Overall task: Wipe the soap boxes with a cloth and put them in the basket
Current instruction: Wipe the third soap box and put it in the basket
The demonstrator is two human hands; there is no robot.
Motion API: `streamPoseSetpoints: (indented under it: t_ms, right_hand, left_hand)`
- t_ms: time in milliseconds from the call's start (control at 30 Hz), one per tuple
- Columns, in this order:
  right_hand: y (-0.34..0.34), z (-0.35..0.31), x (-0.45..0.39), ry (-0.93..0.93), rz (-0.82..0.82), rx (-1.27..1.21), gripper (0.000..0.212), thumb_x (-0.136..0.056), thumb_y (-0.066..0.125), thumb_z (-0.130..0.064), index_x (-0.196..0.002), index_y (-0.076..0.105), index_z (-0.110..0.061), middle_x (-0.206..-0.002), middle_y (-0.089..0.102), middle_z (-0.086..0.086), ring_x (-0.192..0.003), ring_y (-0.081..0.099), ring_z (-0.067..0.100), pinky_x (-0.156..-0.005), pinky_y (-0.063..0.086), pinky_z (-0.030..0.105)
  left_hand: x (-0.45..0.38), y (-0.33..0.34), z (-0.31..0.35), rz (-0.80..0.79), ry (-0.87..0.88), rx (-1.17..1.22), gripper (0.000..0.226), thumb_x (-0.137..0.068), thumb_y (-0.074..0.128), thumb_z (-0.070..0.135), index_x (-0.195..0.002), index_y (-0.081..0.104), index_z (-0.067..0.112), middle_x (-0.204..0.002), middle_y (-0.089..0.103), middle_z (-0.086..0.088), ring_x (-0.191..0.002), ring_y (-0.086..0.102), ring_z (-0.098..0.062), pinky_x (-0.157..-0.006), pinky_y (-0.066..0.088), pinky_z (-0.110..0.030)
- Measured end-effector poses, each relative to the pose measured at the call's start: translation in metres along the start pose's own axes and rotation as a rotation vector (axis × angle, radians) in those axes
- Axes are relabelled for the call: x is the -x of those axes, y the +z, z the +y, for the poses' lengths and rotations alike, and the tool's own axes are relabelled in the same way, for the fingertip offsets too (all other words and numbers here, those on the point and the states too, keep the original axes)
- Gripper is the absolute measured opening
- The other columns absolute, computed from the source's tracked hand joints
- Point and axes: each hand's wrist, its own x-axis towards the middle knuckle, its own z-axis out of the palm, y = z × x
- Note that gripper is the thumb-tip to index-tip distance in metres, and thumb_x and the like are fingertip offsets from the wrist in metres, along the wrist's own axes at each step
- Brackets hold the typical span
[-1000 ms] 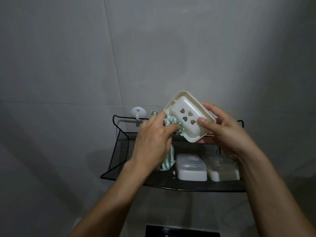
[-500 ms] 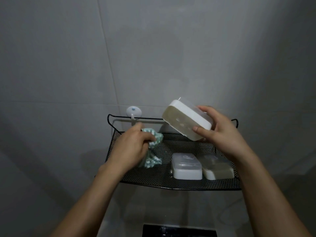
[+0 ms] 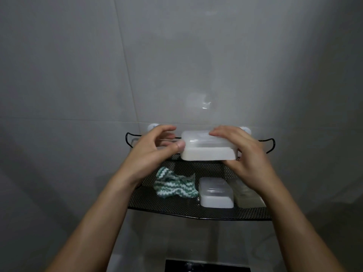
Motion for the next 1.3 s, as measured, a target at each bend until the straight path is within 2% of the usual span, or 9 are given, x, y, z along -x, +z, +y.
streamPoseSetpoints:
  t_ms: [133, 267, 433, 533, 633, 800, 967, 1133, 1300]
  right_hand:
    - [0.005, -0.002, 0.002, -0.010, 0.027, 0.011, 0.067, -0.068, 0.069, 0.005, -0.127, 0.064, -0.027, -0.133, 0.059, -0.005, -0.131, 0.050, 0.008, -0.109, 0.038, 0.023]
    - [0.005, -0.007, 0.004, 0.014, 0.028, -0.003, 0.064, -0.068, 0.064, -0.004, -0.127, 0.064, -0.028, -0.134, 0.058, -0.006, -0.131, 0.049, 0.006, -0.109, 0.036, 0.019]
    - [0.004, -0.006, 0.011, 0.237, -0.071, -0.149, 0.083, -0.072, 0.076, -0.013, -0.144, 0.044, -0.038, -0.140, 0.050, -0.019, -0.130, 0.046, -0.005, -0.103, 0.038, 0.010]
    - [-0.002, -0.002, 0.017, 0.521, -0.154, -0.629, 0.090, -0.073, 0.085, -0.008, -0.148, 0.042, -0.031, -0.139, 0.058, -0.010, -0.123, 0.060, 0.006, -0.096, 0.052, 0.021]
    - [-0.004, -0.003, 0.016, 0.608, -0.162, -0.968, 0.085, -0.067, 0.087, -0.016, -0.143, 0.049, -0.017, -0.133, 0.064, 0.008, -0.115, 0.067, 0.026, -0.092, 0.057, 0.039]
    - [-0.001, -0.008, 0.012, 0.632, -0.088, -1.129, 0.064, -0.077, 0.071, -0.002, -0.138, 0.051, -0.004, -0.131, 0.061, 0.024, -0.115, 0.064, 0.039, -0.086, 0.059, 0.046]
    - [0.002, -0.008, 0.015, 0.672, -0.083, -1.197, 0.069, -0.074, 0.068, 0.006, -0.139, 0.049, -0.005, -0.131, 0.060, 0.025, -0.112, 0.066, 0.041, -0.079, 0.061, 0.045]
    - [0.005, -0.006, 0.018, 0.701, -0.126, -1.172, 0.076, -0.066, 0.072, 0.011, -0.136, 0.055, -0.014, -0.128, 0.064, 0.019, -0.109, 0.067, 0.039, -0.078, 0.062, 0.045]
    - [0.007, -0.003, 0.019, 0.683, -0.163, -1.186, 0.081, -0.066, 0.078, 0.010, -0.138, 0.055, -0.020, -0.132, 0.064, 0.015, -0.113, 0.065, 0.040, -0.083, 0.060, 0.045]
  left_hand:
    - [0.000, 0.005, -0.003, -0.081, -0.006, 0.157, 0.067, -0.067, 0.083, 0.032, -0.127, 0.057, 0.018, -0.121, 0.067, -0.005, -0.110, 0.066, -0.012, -0.096, 0.053, -0.028]
    - [-0.001, 0.009, -0.008, -0.085, 0.030, 0.183, 0.075, -0.053, 0.090, 0.033, -0.121, 0.059, 0.022, -0.113, 0.071, -0.004, -0.104, 0.070, -0.017, -0.086, 0.056, -0.028]
    - [0.000, 0.008, -0.010, -0.002, 0.076, 0.187, 0.071, -0.055, 0.091, 0.033, -0.119, 0.062, 0.023, -0.110, 0.073, 0.000, -0.101, 0.071, -0.016, -0.085, 0.057, -0.026]
    - [0.001, 0.002, -0.010, 0.029, 0.108, 0.209, 0.069, -0.057, 0.090, 0.031, -0.119, 0.062, 0.025, -0.114, 0.071, 0.003, -0.106, 0.070, -0.016, -0.089, 0.055, -0.026]
    - [0.002, -0.001, -0.011, -0.016, 0.126, 0.246, 0.070, -0.058, 0.090, 0.025, -0.122, 0.059, 0.023, -0.119, 0.068, 0.002, -0.113, 0.066, -0.018, -0.097, 0.053, -0.030]
    - [0.000, 0.001, -0.014, -0.116, 0.107, 0.286, 0.073, -0.060, 0.086, 0.018, -0.126, 0.055, 0.017, -0.125, 0.064, -0.003, -0.118, 0.063, -0.019, -0.097, 0.050, -0.026]
    - [-0.004, -0.003, -0.015, -0.148, 0.058, 0.330, 0.064, -0.065, 0.081, 0.024, -0.124, 0.057, 0.019, -0.126, 0.064, -0.006, -0.118, 0.062, -0.021, -0.097, 0.051, -0.031]
    - [-0.013, 0.002, -0.007, 0.025, -0.108, 0.267, 0.049, -0.083, 0.063, 0.060, -0.106, 0.066, 0.016, -0.108, 0.074, -0.006, -0.097, 0.072, -0.026, -0.081, 0.057, -0.040]
    - [-0.026, 0.007, 0.005, 0.185, -0.283, 0.205, 0.060, -0.097, 0.040, 0.062, -0.099, 0.067, 0.008, -0.080, 0.075, -0.012, -0.063, 0.072, -0.017, -0.053, 0.056, -0.029]
